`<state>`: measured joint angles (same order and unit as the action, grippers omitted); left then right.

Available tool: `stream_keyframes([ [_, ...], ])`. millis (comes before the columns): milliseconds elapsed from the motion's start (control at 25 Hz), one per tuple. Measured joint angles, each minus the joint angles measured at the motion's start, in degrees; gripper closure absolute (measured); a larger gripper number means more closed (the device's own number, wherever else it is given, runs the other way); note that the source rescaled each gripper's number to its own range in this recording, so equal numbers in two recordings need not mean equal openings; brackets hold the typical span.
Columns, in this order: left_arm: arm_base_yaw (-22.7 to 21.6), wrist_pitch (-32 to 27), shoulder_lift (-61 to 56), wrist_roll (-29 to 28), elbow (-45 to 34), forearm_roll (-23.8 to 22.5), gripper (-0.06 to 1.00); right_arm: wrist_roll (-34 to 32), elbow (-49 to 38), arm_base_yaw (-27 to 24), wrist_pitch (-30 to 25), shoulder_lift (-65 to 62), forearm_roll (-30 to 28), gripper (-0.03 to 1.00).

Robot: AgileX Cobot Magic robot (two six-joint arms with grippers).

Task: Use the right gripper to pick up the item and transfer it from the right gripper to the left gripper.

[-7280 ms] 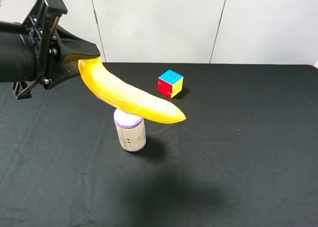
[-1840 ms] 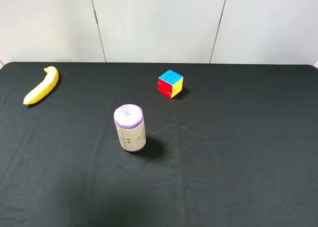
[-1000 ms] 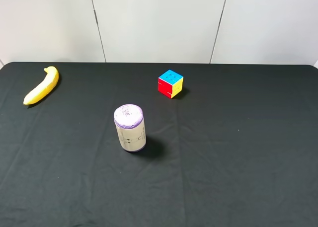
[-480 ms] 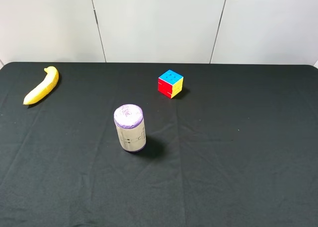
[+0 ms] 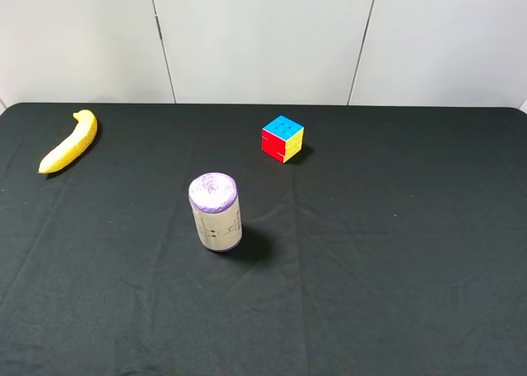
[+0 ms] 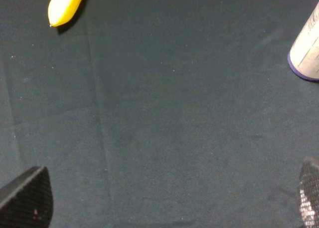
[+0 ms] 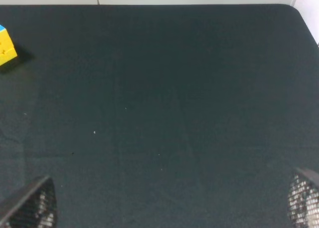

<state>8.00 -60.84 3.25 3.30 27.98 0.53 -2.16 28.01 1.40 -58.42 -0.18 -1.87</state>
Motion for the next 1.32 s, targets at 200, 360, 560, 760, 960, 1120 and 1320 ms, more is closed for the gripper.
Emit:
stream_keyframes([
  [200,0.00,0.00,0.00,0.00,0.00,0.00,-0.01,0.00,0.00,0.00,0.00,0.00,0.00,-0.03],
  [360,0.00,0.00,0.00,0.00,0.00,0.00,-0.01,0.00,0.00,0.00,0.00,0.00,0.00,-0.03],
  [560,0.00,0.12,-3.35,0.00,0.00,0.00,-0.01,0.00,0.00,0.00,0.00,0.00,0.00,-0.03],
  [760,0.00,0.39,-3.48,0.00,0.00,0.00,-0.01,0.00,0.00,0.00,0.00,0.00,0.00,-0.03],
  [960,-0.32,0.39,-3.48,0.00,0.00,0.00,-0.01,0.00,0.00,0.00,0.00,0.00,0.00,-0.03],
  [1120,-4.07,0.43,-3.48,0.00,0.00,0.00,-0.01,0.00,0.00,0.00,0.00,0.00,0.00,-0.03],
  [1320,-5.52,0.43,-3.48,0.00,0.00,0.00,-0.01,0.00,0.00,0.00,0.00,0.00,0.00,-0.03],
])
